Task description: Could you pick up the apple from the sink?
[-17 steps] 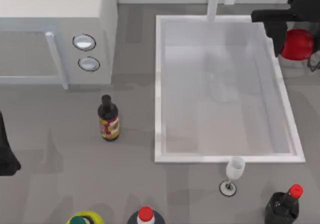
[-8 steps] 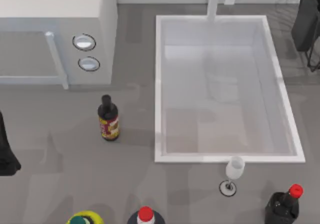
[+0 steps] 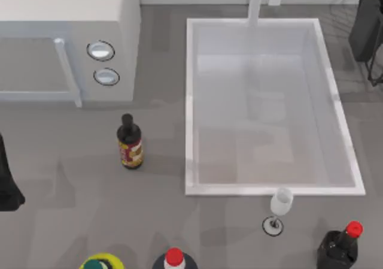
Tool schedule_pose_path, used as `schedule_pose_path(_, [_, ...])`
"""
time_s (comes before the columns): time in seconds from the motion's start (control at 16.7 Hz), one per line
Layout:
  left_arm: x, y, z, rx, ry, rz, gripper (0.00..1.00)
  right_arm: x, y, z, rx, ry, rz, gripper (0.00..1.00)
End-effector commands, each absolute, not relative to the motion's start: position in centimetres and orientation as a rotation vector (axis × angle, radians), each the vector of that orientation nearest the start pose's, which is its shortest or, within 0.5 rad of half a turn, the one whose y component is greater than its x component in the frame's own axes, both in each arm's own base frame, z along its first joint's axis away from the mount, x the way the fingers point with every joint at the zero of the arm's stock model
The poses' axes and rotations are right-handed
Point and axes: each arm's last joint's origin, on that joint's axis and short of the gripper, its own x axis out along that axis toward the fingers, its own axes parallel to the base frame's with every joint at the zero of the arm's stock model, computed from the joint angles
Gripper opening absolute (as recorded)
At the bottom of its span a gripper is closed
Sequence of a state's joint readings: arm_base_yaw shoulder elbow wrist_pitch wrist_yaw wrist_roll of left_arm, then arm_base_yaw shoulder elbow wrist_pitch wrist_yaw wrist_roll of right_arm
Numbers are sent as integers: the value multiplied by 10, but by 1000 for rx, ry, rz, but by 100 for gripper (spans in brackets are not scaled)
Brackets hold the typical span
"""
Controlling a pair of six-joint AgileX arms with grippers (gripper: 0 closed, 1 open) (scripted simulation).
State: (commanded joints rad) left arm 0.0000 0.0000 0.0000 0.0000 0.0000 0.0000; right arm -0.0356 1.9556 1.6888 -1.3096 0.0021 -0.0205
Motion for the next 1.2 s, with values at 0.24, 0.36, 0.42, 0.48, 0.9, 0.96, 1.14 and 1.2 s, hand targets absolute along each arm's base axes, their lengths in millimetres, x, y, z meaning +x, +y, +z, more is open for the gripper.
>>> schedule_pose_path(0.24, [106, -1, 160, 0, 0, 0, 100, 377, -10, 190, 7, 1561, -8, 0])
schedule_pose_path(0.36, [106, -1, 160, 0, 0, 0, 100, 375, -10, 170, 7, 1565, -8, 0])
schedule_pose_path(0.42, [106, -1, 160, 0, 0, 0, 100, 373, -10, 164, 8, 1568, -8, 0])
schedule_pose_path(0.48, [106, -1, 160, 0, 0, 0, 100, 373, -10, 160, 8, 1570, -8, 0])
schedule_pose_path(0.9, [106, -1, 160, 0, 0, 0, 100, 372, -10, 160, 8, 1571, -8, 23])
schedule_pose_path(0.96, [106, -1, 160, 0, 0, 0, 100, 372, -10, 160, 8, 1571, -8, 30])
schedule_pose_path(1.14, [106, -1, 160, 0, 0, 0, 100, 372, -10, 160, 8, 1571, -8, 53])
schedule_pose_path(1.2, [106, -1, 160, 0, 0, 0, 100, 372, -10, 160, 8, 1571, -8, 60])
